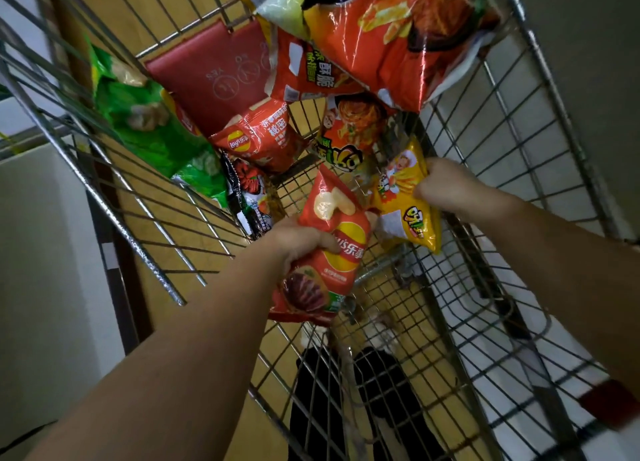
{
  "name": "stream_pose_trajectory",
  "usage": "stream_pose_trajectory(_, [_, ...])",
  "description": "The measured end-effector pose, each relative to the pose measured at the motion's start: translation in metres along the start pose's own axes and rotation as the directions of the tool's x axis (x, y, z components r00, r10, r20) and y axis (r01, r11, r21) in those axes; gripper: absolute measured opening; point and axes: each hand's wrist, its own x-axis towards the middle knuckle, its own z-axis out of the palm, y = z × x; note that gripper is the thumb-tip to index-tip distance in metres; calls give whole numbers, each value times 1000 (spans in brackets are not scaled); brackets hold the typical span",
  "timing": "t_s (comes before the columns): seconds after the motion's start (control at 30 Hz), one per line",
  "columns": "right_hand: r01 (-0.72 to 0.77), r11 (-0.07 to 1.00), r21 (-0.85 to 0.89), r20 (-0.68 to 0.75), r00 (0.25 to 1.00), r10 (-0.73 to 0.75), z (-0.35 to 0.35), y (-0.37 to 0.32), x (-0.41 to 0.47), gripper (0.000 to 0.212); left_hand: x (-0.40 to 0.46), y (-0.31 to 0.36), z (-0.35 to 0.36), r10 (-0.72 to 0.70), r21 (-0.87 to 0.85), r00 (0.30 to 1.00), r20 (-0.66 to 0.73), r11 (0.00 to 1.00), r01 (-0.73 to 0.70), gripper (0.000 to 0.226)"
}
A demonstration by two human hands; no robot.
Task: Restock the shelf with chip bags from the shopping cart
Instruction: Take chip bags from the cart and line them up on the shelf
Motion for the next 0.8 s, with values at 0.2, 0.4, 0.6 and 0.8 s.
stream_pose_trajectory(0.2, [-72,989,-131,132,987,89,-16,0,-24,13,1,-4,7,22,-97,999,-29,995,-25,59])
stream_pose_trajectory(0.4, [-397,710,581,270,917,292,41,-11,-8,28,21,-13,17,10,-202,992,-128,979,-36,73])
stream_pose_trajectory(0.6, [-392,587,708,259,918,301,59,7,-3,39,46,-25,11,-39,-219,966,-254,976,-18,75])
stream_pose_trajectory(0.8, [-193,959,209,161,974,161,65,49,-1,64,52,-26,21,-91,-242,972,-218,970,37,71])
